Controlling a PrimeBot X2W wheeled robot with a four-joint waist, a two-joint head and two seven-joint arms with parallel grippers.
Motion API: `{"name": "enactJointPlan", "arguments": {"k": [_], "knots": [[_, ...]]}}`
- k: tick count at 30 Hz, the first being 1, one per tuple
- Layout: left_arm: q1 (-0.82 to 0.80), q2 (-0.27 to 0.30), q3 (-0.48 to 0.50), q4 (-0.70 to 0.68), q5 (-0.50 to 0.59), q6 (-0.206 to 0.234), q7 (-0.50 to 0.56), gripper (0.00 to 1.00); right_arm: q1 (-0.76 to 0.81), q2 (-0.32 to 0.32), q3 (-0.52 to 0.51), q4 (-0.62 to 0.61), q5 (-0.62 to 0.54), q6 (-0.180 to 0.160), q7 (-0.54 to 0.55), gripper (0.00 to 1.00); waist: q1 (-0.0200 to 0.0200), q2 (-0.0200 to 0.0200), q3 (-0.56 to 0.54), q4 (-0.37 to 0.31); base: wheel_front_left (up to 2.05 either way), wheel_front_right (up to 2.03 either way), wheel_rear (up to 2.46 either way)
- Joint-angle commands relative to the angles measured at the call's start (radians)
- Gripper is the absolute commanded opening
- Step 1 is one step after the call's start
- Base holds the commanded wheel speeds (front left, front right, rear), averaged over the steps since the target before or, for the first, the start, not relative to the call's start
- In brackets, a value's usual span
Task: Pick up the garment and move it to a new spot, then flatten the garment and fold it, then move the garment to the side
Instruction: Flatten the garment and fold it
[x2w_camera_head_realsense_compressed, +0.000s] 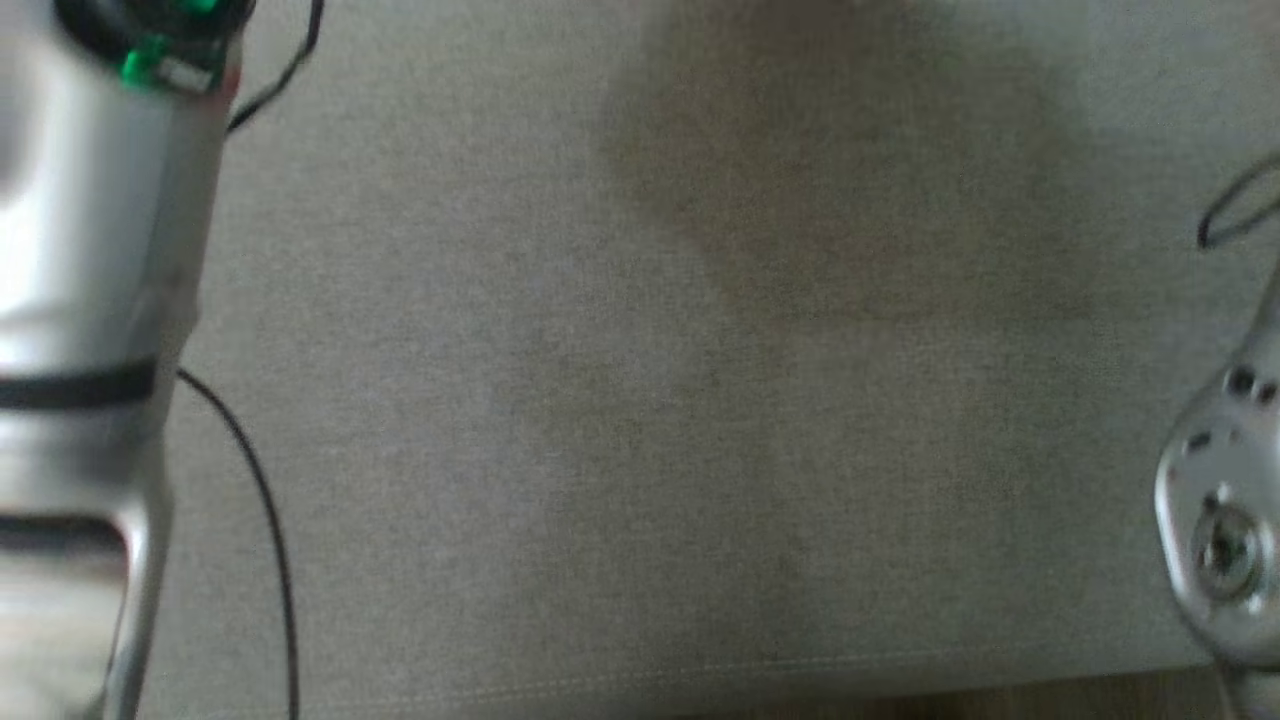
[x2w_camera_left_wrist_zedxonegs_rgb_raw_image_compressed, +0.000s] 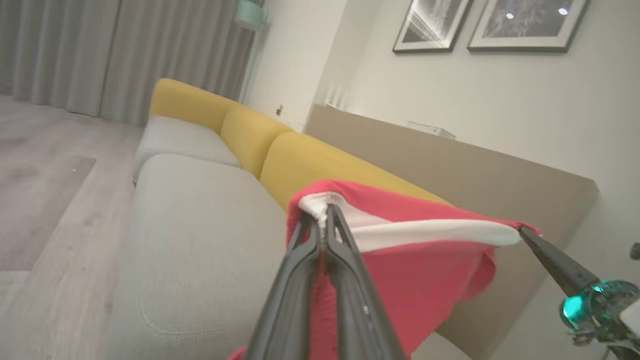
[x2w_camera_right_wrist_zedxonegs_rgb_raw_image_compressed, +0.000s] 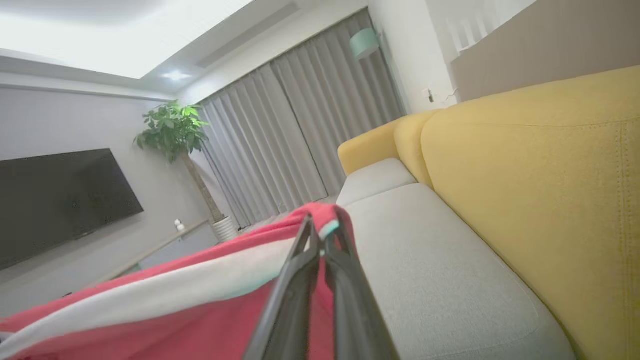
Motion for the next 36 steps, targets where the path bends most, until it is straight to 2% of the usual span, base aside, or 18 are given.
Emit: {"name": "enactJointPlan", "arguments": {"k": [1,5,8,13,16,20,25,31,33,36], "knots": [[-0.050,0.017,0.033,0.033,0.015,-0.016,-0.045,0.00,-0.055,-0.001,0.003,0.020,-0.015,0.007,-0.042,0.00,-0.0005,0.0001,0.026,-0.006,0.00,0.00,0.00],[-0.088,-0.017,0.000,0.211,0.074,-0.073,-0.176,0.00,-0.090,-0.001,0.014,0.166,-0.018,0.007,-0.125,0.00,-0.0005,0.0001,0.050,-0.010,0.00,0.00,0.00],[-0.033,-0.026,-0.028,0.309,0.082,-0.125,-0.237,0.00,-0.007,-0.001,0.059,0.205,-0.006,0.007,-0.167,0.00,-0.0005,0.0001,0.039,-0.021,0.00,0.00,0.00],[0.155,-0.006,-0.090,0.369,0.096,-0.168,-0.306,0.00,0.288,-0.001,0.136,0.160,0.016,0.007,-0.181,0.00,-0.0005,0.0001,0.006,-0.041,0.00,0.00,0.00],[0.306,0.017,-0.128,0.336,0.095,-0.180,-0.328,0.00,0.476,-0.005,0.164,0.098,0.031,0.007,-0.175,0.00,-0.0005,0.0001,-0.017,-0.047,0.00,0.00,0.00],[0.555,0.047,-0.184,0.249,0.099,-0.185,-0.350,0.00,0.743,-0.030,0.203,0.001,0.062,0.007,-0.158,0.00,-0.0005,0.0001,-0.102,-0.037,0.00,0.00,0.00],[0.871,0.065,-0.229,0.091,0.058,-0.153,-0.351,0.00,1.064,-0.057,0.178,-0.163,0.085,0.007,-0.116,0.00,-0.0005,0.0001,-0.227,-0.009,0.00,0.00,0.00],[1.183,0.113,-0.262,-0.154,0.011,-0.033,-0.316,0.00,1.409,-0.042,0.070,-0.425,0.080,0.007,-0.015,0.00,-0.0005,0.0001,-0.309,0.030,0.00,0.00,0.00],[1.245,0.125,-0.266,-0.233,-0.006,-0.006,-0.301,0.00,1.480,-0.030,0.037,-0.505,0.087,0.007,0.015,0.00,-0.0005,0.0001,-0.313,0.047,0.00,0.00,0.00],[1.280,0.128,-0.258,-0.300,-0.031,0.014,-0.292,0.00,1.503,-0.020,0.009,-0.560,0.094,0.007,0.039,0.00,-0.0005,0.0001,-0.308,0.058,0.00,0.00,0.00]]}}
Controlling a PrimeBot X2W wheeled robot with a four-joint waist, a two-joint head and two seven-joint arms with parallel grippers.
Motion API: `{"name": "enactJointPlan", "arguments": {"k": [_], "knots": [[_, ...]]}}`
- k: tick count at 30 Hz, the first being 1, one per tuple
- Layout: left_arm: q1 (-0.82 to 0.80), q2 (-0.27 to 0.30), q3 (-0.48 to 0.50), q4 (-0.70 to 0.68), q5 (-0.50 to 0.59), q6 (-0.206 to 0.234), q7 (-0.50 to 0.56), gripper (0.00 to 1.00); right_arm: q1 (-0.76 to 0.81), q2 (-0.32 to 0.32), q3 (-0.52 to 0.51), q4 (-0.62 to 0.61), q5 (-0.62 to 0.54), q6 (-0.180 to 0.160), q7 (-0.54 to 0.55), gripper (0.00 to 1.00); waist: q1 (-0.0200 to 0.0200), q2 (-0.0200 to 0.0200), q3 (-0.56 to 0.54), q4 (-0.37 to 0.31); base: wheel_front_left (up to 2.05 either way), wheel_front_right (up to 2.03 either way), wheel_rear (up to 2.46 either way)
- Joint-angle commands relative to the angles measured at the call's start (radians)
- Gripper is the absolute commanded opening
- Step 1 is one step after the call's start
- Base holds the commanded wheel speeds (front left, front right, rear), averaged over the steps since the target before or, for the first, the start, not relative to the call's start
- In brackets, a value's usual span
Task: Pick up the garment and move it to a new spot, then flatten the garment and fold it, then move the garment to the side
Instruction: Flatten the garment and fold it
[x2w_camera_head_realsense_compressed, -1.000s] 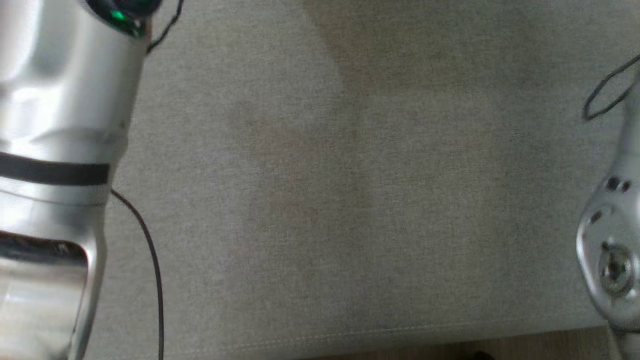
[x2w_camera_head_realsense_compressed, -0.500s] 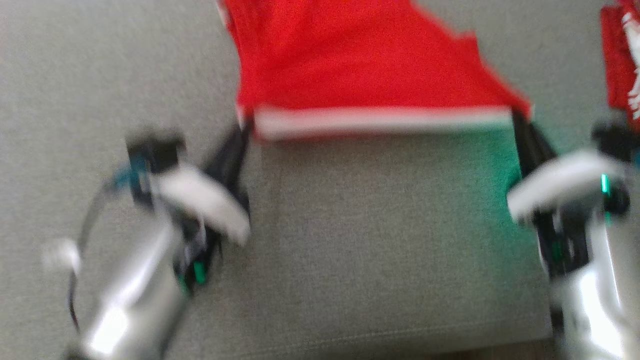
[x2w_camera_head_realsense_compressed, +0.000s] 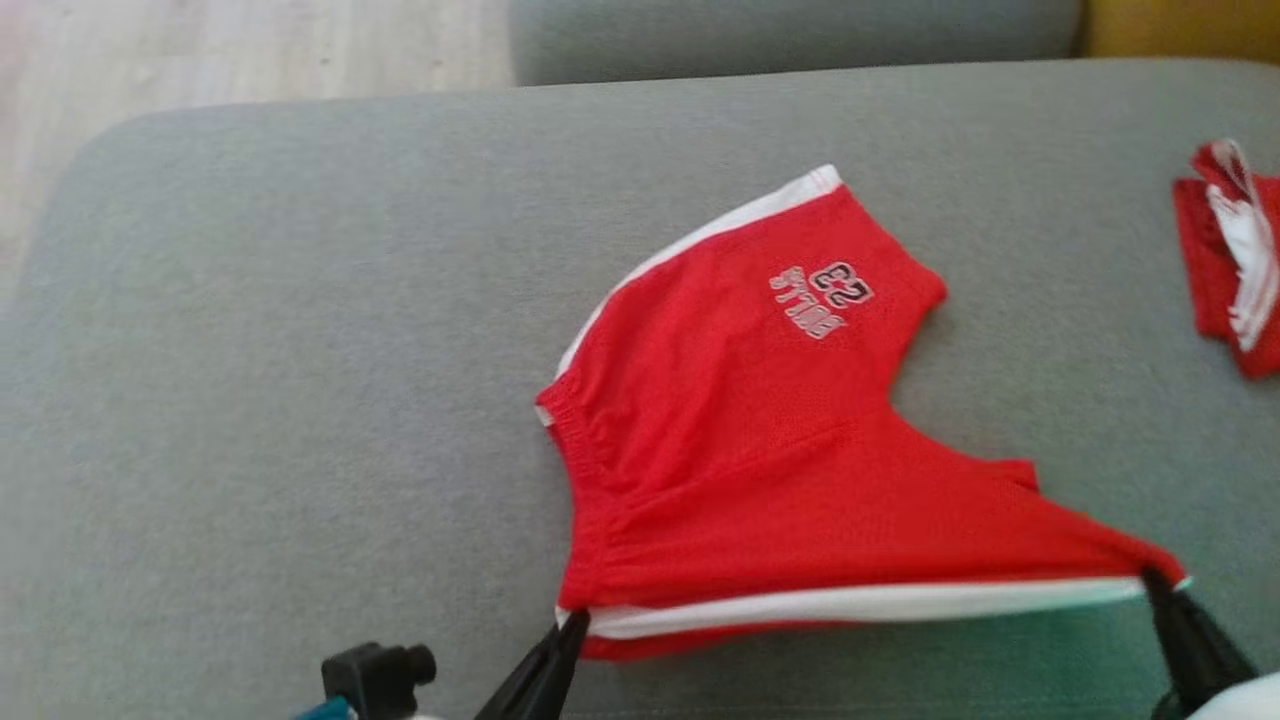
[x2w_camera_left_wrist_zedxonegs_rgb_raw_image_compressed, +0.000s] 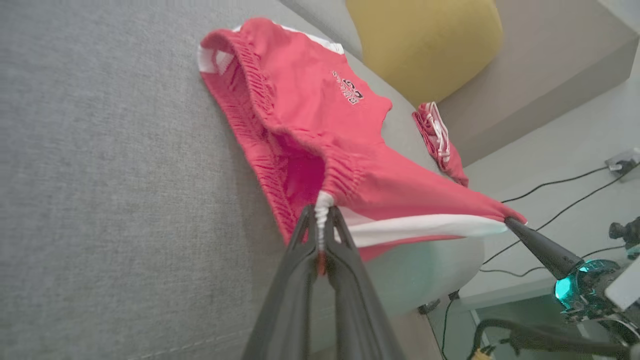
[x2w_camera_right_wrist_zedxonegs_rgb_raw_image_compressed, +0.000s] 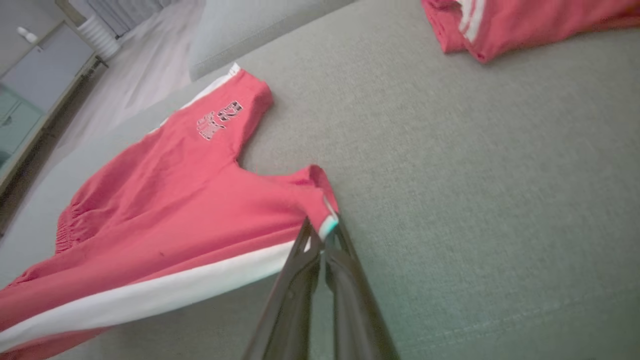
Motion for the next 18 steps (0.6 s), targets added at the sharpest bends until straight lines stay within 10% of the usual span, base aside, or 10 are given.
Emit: {"name": "enactJointPlan", "arguments": {"k": [1,18], "knots": [[-0.046,0.024,0.046,-0.037,-0.004,0.009,-0.004,0.00,-0.067,-0.025,-0.004,-0.048,0.001,0.007,0.000,0.00,0.0002,-0.0001,0.001,0.018,0.00,0.00,0.00],[-0.441,-0.174,0.113,-0.054,-0.140,0.057,0.172,0.00,-0.764,-0.132,0.043,0.188,-0.108,0.007,0.245,0.00,0.0002,-0.0001,0.256,0.199,0.00,0.00,0.00]]}}
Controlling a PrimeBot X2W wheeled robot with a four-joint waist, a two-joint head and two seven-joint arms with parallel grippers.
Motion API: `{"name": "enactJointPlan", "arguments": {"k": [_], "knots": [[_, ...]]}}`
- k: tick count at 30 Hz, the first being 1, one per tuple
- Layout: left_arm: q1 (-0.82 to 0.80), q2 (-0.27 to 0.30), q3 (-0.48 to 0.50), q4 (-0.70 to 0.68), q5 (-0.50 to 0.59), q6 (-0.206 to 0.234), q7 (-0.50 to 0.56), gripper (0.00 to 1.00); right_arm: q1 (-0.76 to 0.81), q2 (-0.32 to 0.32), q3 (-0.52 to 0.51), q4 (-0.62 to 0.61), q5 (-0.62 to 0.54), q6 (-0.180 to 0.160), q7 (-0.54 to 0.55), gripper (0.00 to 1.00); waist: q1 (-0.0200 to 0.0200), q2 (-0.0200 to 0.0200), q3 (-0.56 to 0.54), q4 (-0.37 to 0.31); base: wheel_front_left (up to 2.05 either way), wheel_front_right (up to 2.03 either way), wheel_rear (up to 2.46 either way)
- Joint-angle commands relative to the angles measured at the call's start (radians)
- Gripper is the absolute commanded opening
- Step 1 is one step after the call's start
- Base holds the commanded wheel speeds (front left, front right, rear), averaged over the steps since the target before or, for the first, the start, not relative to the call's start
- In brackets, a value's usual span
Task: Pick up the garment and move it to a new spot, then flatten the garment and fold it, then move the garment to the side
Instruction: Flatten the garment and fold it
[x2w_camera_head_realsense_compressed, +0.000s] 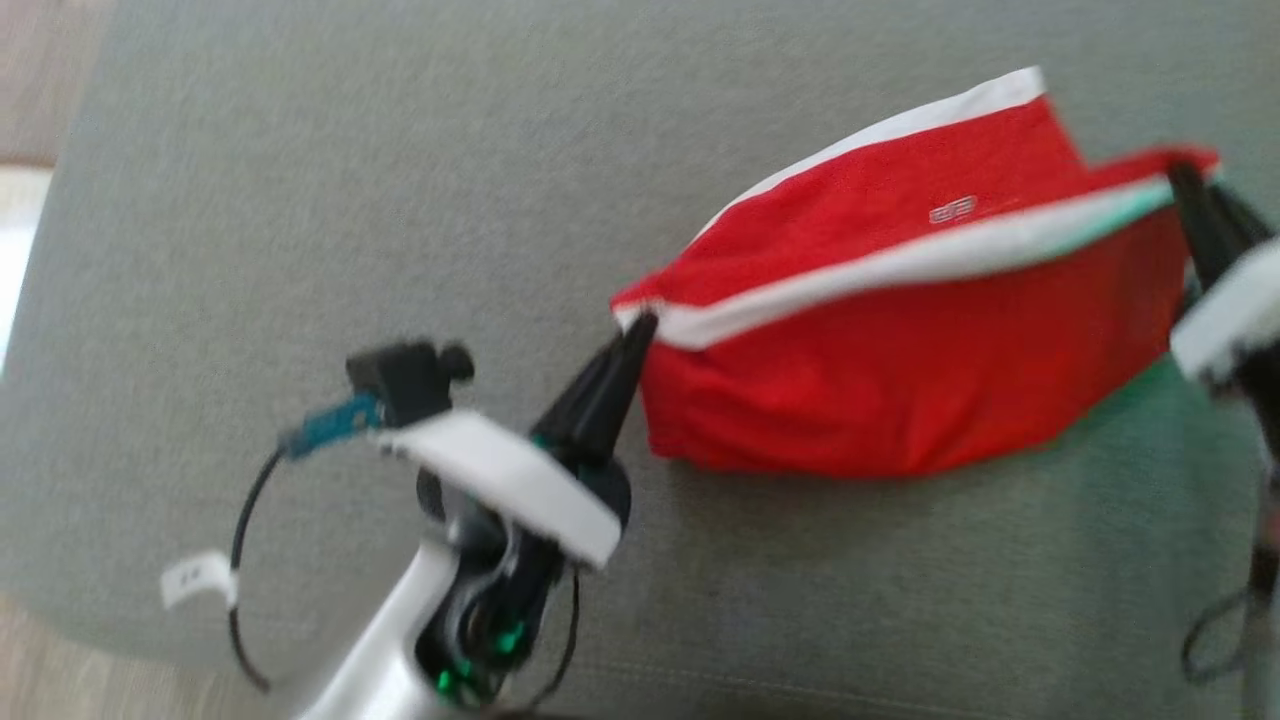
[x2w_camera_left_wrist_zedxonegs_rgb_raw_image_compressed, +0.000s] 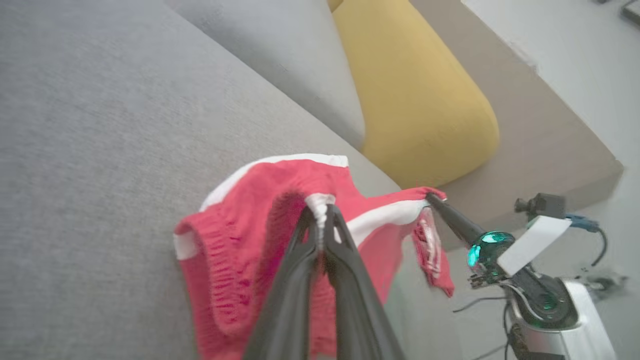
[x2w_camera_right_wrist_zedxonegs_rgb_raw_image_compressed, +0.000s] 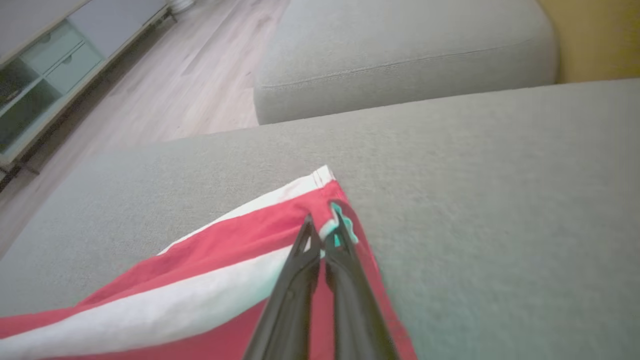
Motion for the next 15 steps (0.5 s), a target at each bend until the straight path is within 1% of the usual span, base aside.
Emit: {"name": "enactJointPlan", "arguments": {"k": [1,6,10,15], "knots": [[-0.072,-0.009,0.043,0.003,0.006,0.012,-0.001,0.00,-0.084,-0.040,0.042,0.009,-0.017,0.007,0.018,0.00,0.0001,0.0000,0.063,0.057,0.00,0.00,0.00],[-0.182,-0.055,0.037,0.146,0.019,0.027,-0.002,0.00,-0.257,-0.064,0.065,0.195,-0.035,0.007,0.039,0.00,0.0001,0.0000,0.100,0.089,0.00,0.00,0.00],[-0.251,-0.081,0.029,0.247,0.010,0.019,-0.023,0.00,-0.358,-0.076,0.075,0.322,-0.079,0.007,0.007,0.00,0.0001,0.0000,0.123,0.102,0.00,0.00,0.00],[-0.307,-0.093,0.009,0.346,0.000,0.014,-0.051,0.00,-0.433,-0.075,0.088,0.436,-0.106,0.007,-0.043,0.00,0.0001,0.0000,0.141,0.107,0.00,0.00,0.00]]}}
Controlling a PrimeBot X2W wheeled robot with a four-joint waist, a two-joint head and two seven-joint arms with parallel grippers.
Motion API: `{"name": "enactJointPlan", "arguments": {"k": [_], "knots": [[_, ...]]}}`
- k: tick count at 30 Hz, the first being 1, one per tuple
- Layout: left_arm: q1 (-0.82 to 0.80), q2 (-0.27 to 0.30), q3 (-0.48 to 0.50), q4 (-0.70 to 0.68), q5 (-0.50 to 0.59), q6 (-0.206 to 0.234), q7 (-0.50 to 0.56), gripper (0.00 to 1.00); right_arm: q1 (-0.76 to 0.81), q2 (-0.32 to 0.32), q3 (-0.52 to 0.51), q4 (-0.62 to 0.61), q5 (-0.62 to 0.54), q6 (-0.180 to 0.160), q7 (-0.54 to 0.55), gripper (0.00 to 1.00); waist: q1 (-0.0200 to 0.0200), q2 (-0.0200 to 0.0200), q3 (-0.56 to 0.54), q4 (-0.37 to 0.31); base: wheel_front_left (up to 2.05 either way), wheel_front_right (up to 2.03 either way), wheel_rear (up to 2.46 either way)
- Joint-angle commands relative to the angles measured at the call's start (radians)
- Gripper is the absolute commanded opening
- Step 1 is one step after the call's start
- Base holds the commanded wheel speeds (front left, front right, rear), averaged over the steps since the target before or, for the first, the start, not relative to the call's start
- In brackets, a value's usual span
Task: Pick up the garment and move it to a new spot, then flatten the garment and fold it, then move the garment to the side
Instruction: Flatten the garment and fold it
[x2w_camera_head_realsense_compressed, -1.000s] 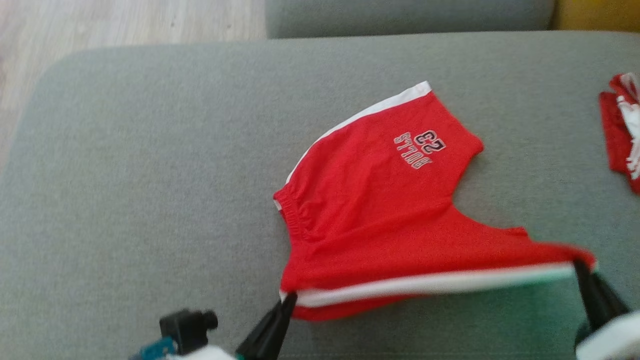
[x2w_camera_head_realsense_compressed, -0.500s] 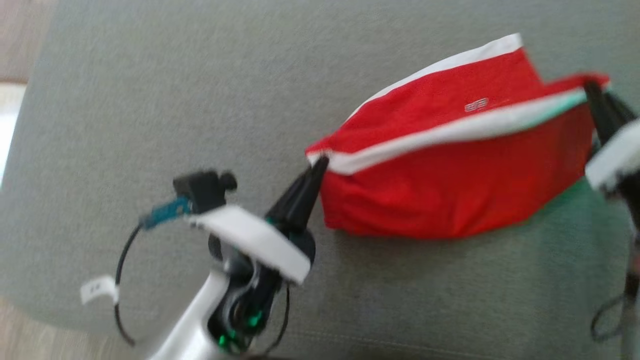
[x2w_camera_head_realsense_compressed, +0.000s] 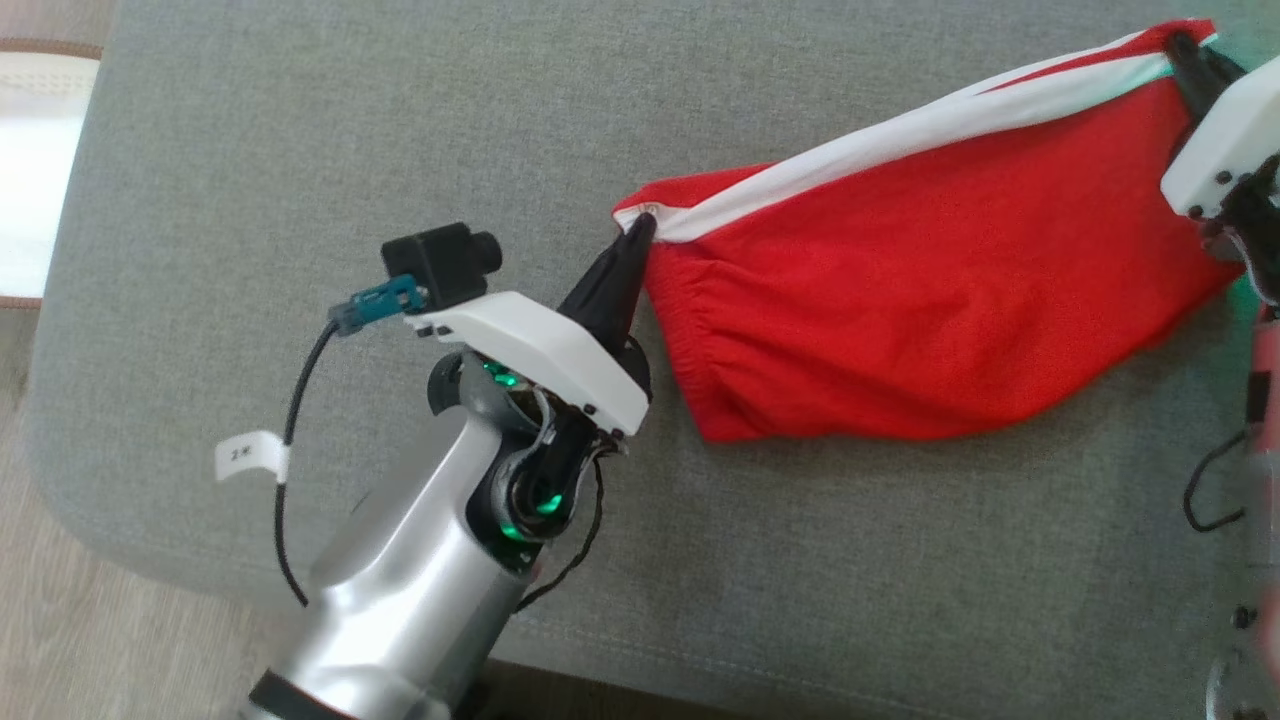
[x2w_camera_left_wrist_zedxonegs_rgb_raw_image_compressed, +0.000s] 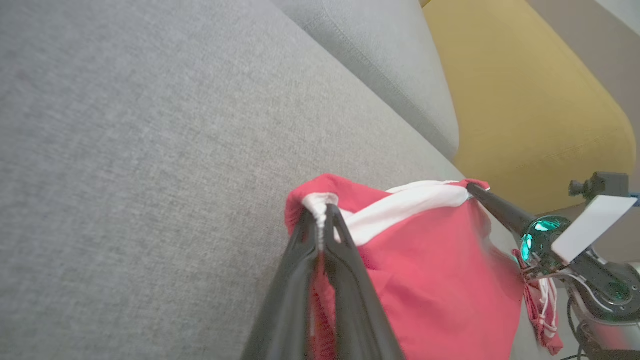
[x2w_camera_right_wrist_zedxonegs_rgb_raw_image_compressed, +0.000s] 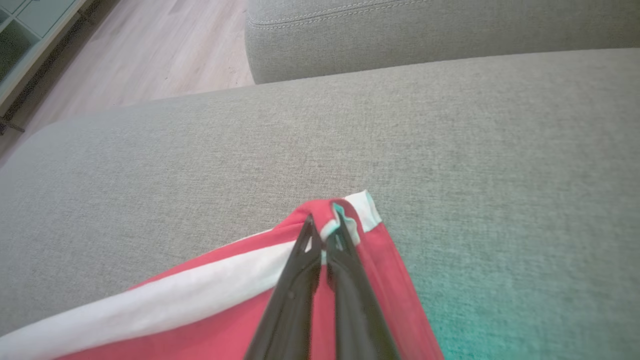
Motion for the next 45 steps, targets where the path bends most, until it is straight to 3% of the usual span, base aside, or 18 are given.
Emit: {"name": "enactJointPlan", "arguments": {"k": [1,3,4,5,6,7,12,15,16,19,24,28,33,34,35,41,45], "knots": [[-0.034,0.008,0.011,0.000,-0.005,-0.008,-0.012,0.00,-0.039,-0.010,0.018,-0.009,-0.009,0.007,-0.024,0.00,-0.0001,0.0000,0.007,0.002,0.00,0.00,0.00],[-0.046,0.006,-0.003,0.028,-0.013,-0.017,-0.018,0.00,-0.052,-0.007,0.015,0.024,-0.017,0.007,-0.050,0.00,-0.0001,0.0000,0.011,0.001,0.00,0.00,0.00],[-0.051,0.006,-0.011,0.039,-0.016,-0.020,-0.023,0.00,-0.057,-0.006,0.015,0.037,-0.023,0.007,-0.066,0.25,-0.0001,0.0000,0.012,0.000,0.00,0.00,0.00],[-0.056,0.005,-0.020,0.047,-0.015,-0.022,-0.029,0.24,-0.061,-0.006,0.022,0.047,-0.026,0.007,-0.081,0.69,-0.0001,0.0000,0.015,-0.002,0.00,0.00,0.00],[-0.061,0.005,-0.028,0.054,-0.012,-0.022,-0.038,0.60,-0.066,-0.004,0.025,0.054,-0.028,0.007,-0.098,1.00,-0.0001,0.0000,0.018,-0.004,0.00,0.00,0.00],[-0.068,0.005,-0.037,0.061,0.001,-0.019,-0.049,1.00,-0.070,-0.002,0.027,0.058,-0.029,0.007,-0.116,1.00,-0.0001,0.0000,0.020,-0.007,0.00,0.00,0.00],[-0.073,0.018,-0.066,0.073,0.077,-0.004,-0.122,1.00,-0.057,-0.027,0.087,0.033,-0.032,0.007,-0.173,1.00,-0.0001,0.0000,0.012,-0.019,0.00,0.00,0.00],[-0.034,0.053,-0.098,0.038,0.152,0.019,-0.172,1.00,-0.009,-0.097,0.189,-0.032,-0.056,0.007,-0.208,1.00,-0.0001,0.0000,-0.003,-0.035,0.00,0.00,0.00],[0.003,0.085,-0.112,-0.001,0.219,0.058,-0.197,1.00,0.027,-0.141,0.233,-0.067,-0.071,0.007,-0.199,1.00,-0.0001,0.0000,-0.009,-0.045,0.00,0.00,0.00],[0.072,0.114,-0.131,-0.067,0.300,0.114,-0.214,1.00,0.064,-0.184,0.268,-0.103,-0.088,0.007,-0.153,1.00,-0.0001,0.0000,-0.014,-0.055,0.00,0.00,0.00],[0.163,0.124,-0.082,-0.197,0.466,0.199,-0.222,1.00,0.088,-0.182,0.271,-0.096,-0.096,0.007,-0.060,1.00,-0.0001,0.0000,-0.007,-0.056,0.00,0.00,0.00],[0.232,0.083,-0.008,-0.295,0.586,0.191,-0.222,1.00,0.092,-0.169,0.265,-0.053,-0.121,0.007,-0.014,1.00,-0.0001,0.0000,0.000,-0.038,0.00,0.00,0.00],[0.290,0.050,0.052,-0.325,0.679,0.134,-0.223,1.00,0.087,-0.142,0.266,0.020,-0.127,0.007,0.034,1.00,-0.0001,0.0000,-0.003,-0.025,0.00,0.00,0.00],[0.296,0.048,0.061,-0.324,0.700,0.123,-0.223,1.00,0.086,-0.131,0.262,0.031,-0.113,0.007,0.042,0.89,-0.0001,0.0000,-0.007,-0.026,0.00,0.00,0.00],[0.302,0.046,0.071,-0.325,0.719,0.112,-0.223,1.00,0.085,-0.117,0.255,0.038,-0.098,0.007,0.046,0.00,-0.0001,0.0000,-0.011,-0.029,0.00,0.00,0.00],[0.373,0.037,0.165,-0.319,0.780,0.069,-0.223,1.00,0.113,-0.018,0.168,0.022,-0.003,0.007,-0.015,0.00,-0.0001,0.0000,-0.079,-0.103,0.00,0.00,0.00],[0.429,0.036,0.217,-0.317,0.805,0.038,-0.223,1.00,0.155,-0.002,0.062,0.004,0.052,0.007,-0.026,0.00,-0.0001,0.0000,-0.132,-0.150,0.00,0.00,0.00]]}}
